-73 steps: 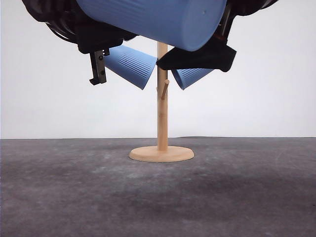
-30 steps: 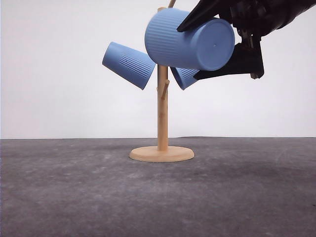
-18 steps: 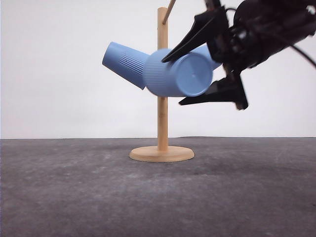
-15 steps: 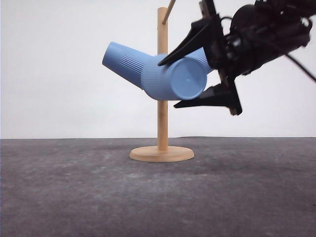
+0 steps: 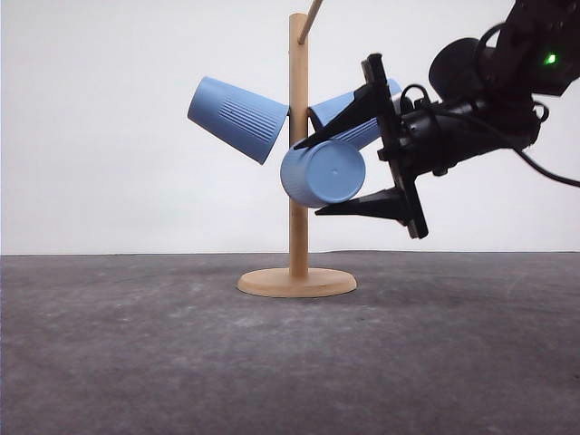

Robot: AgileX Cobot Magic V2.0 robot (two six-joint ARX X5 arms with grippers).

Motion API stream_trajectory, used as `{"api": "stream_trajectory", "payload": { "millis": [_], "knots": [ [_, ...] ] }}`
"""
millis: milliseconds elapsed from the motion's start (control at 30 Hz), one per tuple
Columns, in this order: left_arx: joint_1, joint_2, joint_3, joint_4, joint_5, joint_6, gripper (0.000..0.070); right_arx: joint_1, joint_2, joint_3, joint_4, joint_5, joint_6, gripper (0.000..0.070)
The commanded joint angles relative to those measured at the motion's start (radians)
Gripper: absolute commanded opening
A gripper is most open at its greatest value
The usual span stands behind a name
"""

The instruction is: Place three cups

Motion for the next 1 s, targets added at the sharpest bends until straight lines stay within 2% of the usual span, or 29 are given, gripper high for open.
{"api": "stream_trajectory", "payload": {
  "millis": [0, 367, 567, 967],
  "knots": [
    [-0.002, 0.011, 0.025, 0.008, -0.005, 0.001, 0.0349, 0.002, 0.034, 0.012, 0.031, -0.003, 0.058, 0.0264],
    [-0.002, 0.011, 0.025, 0.009, -0.029, 0.000, 0.0350, -0.016, 0.090, 0.013, 0.207, -0.010, 0.146, 0.0277],
    [-0.002, 0.011, 0.025, 0.008, -0.056, 0.000, 0.0349, -0.017, 0.090, 0.013, 0.291, -0.038, 0.189, 0.0477],
    [-0.002, 0.011, 0.025, 0.006, -0.056, 0.000, 0.0349, -0.020, 0.090, 0.038, 0.322, -0.064, 0.214, 0.0596]
  ]
}}
